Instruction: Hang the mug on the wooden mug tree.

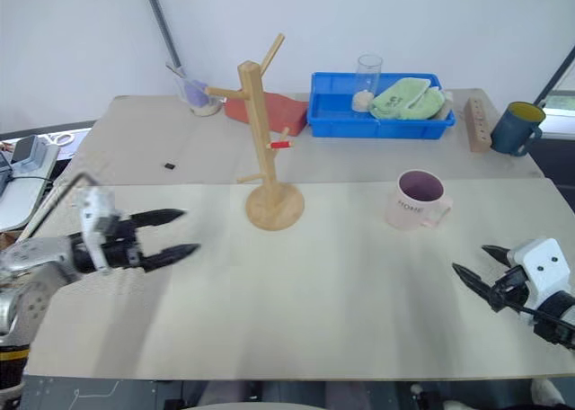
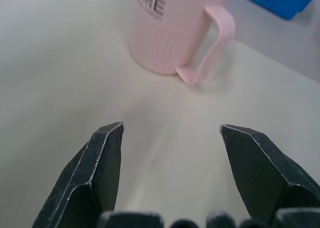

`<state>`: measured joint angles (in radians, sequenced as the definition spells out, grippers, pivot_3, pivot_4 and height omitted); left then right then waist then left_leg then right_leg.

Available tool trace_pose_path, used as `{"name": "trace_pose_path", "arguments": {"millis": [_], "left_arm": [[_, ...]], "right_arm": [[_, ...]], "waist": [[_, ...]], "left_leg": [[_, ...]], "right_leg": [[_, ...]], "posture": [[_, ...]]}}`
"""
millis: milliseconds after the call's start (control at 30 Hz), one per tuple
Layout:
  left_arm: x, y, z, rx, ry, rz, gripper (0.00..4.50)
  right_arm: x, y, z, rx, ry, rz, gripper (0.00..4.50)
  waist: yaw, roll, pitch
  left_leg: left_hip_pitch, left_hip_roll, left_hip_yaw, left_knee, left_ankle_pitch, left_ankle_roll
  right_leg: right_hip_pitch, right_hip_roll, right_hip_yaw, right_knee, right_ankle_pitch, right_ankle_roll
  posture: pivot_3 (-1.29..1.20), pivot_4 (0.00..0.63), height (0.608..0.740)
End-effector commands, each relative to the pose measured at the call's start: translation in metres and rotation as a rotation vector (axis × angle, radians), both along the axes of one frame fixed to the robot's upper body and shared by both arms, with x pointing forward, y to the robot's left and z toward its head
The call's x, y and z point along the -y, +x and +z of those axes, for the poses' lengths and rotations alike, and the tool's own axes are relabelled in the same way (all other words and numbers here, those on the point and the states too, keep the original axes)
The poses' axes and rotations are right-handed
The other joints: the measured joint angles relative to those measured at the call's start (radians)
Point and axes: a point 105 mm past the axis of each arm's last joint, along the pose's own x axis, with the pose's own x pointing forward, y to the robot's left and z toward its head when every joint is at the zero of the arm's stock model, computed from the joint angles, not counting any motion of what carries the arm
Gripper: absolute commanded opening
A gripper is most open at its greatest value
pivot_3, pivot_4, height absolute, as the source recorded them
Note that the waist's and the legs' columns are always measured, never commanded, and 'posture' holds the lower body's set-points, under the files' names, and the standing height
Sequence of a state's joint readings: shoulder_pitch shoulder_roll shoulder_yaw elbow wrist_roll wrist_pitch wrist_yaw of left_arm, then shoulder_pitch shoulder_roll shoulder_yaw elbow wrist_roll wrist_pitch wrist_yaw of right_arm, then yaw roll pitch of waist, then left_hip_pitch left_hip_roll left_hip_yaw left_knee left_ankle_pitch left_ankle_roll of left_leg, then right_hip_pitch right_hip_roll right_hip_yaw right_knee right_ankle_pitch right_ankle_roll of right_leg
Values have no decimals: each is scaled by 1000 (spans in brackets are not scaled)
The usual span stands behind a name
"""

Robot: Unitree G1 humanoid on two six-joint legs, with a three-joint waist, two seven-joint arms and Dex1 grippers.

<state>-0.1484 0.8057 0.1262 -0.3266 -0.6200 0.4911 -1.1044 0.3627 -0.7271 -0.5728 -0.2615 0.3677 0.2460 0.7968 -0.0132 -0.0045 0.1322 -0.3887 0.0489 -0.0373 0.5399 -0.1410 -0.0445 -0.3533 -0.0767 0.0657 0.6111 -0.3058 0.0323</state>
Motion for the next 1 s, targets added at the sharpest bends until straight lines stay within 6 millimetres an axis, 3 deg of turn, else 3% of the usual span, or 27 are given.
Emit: {"name": "trace_pose_path", "arguments": {"millis": [33,300,400,533,1000], "left_arm": [[34,-14,19,36,-21,-198,4500],[71,-16,31,100,-17,-394,4500],[79,-18,35,101,-60,-431,4500],[81,-19,34,107,-67,-451,4500],[82,-14,38,135,-64,-416,4500]], "right_arm": [[-14,3,12,101,35,-65,3454],[-35,45,-8,208,141,-325,3454],[-32,60,-11,227,131,-369,3454],[-25,73,-12,240,151,-427,3454],[-23,98,-11,237,233,-475,3454]], "waist": [[-7,0,0],[-28,1,-1],[-28,1,-1],[-24,2,-1],[-28,3,-2]], "left_leg": [[1,1,0,0,0,0],[2,0,-6,1,0,1],[1,0,-7,2,1,1],[0,0,-9,2,6,10],[0,1,-15,1,7,11]], "right_leg": [[0,1,0,1,0,0],[0,6,1,1,1,1],[0,7,2,1,1,1],[1,11,4,2,1,2],[2,17,7,4,1,2]], "posture": [[0,150,721],[0,150,721],[0,150,721],[0,150,721],[0,150,721]]}}
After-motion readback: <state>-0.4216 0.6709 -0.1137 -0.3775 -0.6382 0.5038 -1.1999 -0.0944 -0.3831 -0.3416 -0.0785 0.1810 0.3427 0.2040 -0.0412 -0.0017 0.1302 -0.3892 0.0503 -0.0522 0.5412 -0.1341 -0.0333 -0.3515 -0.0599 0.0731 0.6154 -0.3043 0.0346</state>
